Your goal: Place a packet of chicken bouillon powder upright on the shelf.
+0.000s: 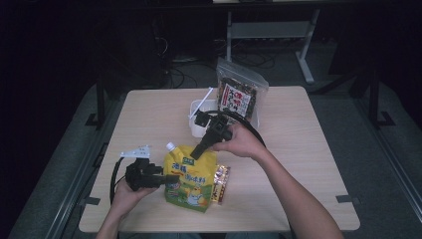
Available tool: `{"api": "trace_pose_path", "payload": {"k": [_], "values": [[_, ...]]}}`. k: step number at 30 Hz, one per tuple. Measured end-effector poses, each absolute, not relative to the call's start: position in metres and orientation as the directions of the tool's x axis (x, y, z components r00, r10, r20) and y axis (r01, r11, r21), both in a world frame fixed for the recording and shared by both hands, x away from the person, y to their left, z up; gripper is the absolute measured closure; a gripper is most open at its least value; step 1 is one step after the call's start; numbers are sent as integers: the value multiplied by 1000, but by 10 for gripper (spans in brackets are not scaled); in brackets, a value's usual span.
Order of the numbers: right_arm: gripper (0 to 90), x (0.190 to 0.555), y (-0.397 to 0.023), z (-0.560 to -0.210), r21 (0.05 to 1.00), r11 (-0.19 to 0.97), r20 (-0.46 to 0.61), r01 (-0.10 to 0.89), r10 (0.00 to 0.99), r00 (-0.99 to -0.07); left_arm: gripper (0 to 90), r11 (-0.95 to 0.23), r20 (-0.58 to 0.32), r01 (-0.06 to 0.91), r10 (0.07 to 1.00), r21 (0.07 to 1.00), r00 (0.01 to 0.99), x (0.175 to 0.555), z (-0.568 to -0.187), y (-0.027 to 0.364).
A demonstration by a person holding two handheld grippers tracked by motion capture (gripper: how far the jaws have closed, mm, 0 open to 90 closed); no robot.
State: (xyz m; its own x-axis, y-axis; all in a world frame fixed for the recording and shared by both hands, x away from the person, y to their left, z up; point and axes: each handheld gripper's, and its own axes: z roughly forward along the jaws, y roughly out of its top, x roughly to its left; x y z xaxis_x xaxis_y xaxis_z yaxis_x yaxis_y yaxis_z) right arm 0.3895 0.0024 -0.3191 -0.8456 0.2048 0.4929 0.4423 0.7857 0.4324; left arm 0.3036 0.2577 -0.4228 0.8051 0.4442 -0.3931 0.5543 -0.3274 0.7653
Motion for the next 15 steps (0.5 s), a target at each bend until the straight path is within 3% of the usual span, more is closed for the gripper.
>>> {"api": "trace_pose_path", "payload": {"k": [15], "values": [[896, 378, -3, -311, 454, 758, 485, 469, 232, -843, 499, -314, -380, 552, 468, 772, 798, 302, -421, 266]]}}
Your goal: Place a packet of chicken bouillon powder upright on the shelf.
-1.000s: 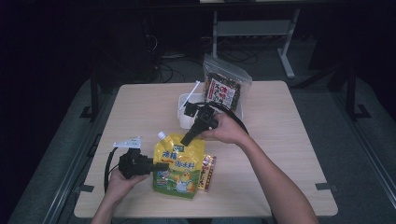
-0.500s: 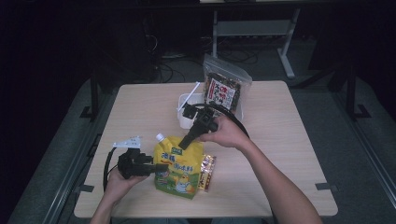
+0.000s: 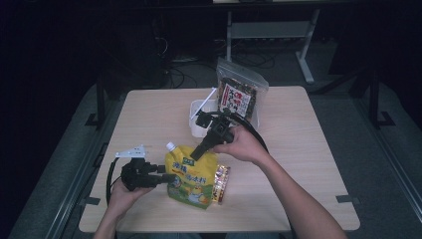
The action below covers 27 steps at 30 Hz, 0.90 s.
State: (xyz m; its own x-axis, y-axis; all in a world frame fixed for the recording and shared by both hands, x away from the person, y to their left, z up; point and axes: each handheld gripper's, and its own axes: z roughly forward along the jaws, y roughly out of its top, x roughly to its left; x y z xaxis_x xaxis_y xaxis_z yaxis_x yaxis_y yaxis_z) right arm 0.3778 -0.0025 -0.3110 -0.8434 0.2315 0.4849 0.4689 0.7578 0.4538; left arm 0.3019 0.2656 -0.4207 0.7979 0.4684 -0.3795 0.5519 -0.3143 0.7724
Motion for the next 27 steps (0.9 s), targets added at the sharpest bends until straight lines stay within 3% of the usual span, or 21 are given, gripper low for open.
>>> {"api": "trace_pose_path", "payload": {"k": [27], "values": [[896, 371, -16, -280, 508, 682, 505, 526, 259, -823, 461, -304, -352, 567, 541, 765, 764, 303, -423, 277]]}}
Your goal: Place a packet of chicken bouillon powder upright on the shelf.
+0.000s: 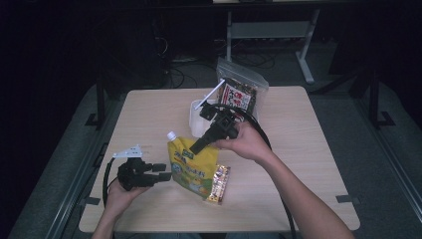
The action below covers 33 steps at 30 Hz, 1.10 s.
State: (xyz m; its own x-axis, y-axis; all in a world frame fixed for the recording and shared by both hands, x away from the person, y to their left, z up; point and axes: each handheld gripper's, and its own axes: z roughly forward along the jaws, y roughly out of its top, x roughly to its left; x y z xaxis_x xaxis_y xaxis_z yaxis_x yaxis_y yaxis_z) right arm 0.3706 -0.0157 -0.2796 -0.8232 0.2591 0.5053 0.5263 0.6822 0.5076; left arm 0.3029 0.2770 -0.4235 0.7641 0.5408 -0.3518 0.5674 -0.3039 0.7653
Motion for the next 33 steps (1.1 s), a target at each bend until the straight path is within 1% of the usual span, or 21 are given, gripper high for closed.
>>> {"api": "trace_pose_path", "payload": {"k": [9, 15, 21, 23, 25, 33], "values": [[895, 372, -29, -250, 524, 604, 524, 600, 327, -787, 446, -304, -344, 573, 560, 761, 754, 304, -426, 279], [896, 375, -41, -227, 538, 544, 509, 644, 400, -762, 442, -295, -345, 575, 566, 763, 749, 304, -426, 281], [895, 382, -51, -211, 562, 456, 502, 690, 475, -723, 437, -298, -340, 575, 571, 762, 747, 304, -426, 281], [895, 387, -53, -207, 571, 430, 498, 699, 496, -712, 436, -300, -337, 575, 574, 761, 746, 304, -426, 281], [895, 390, -54, -204, 582, 418, 465, 698, 533, -707, 435, -305, -333, 577, 579, 758, 744, 304, -427, 281], [895, 411, -59, -206, 601, 306, 458, 738, 625, -632, 432, -320, -324, 578, 584, 751, 744, 304, -428, 278]]}}
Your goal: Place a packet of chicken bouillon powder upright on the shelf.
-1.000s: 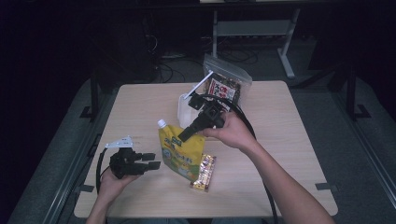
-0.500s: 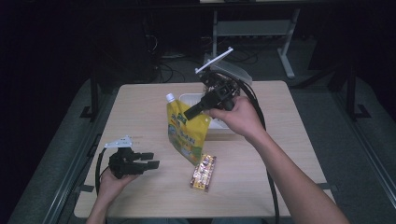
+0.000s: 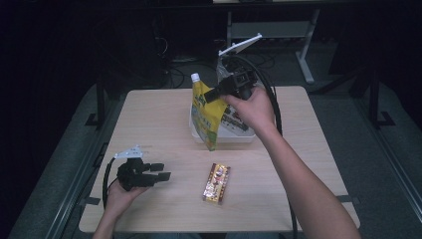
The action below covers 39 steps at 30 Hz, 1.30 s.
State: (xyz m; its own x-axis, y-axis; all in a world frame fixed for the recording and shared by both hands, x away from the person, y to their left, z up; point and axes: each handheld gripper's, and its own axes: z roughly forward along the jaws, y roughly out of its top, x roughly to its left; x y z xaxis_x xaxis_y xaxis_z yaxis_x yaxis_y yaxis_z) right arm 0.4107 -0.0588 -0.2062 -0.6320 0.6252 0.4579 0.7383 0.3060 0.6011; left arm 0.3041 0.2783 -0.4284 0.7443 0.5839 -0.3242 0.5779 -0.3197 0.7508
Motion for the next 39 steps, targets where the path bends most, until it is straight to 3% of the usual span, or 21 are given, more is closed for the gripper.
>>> {"api": "trace_pose_path", "payload": {"k": [17, 39], "values": [[895, 441, -47, -224, 619, 103, 440, 778, 775, -453, 430, -321, -321, 577, 586, 751, 744, 304, -428, 278], [895, 456, -37, -244, 614, -33, 446, 789, 839, -312, 431, -316, -320, 571, 583, 758, 747, 304, -427, 278]]}}
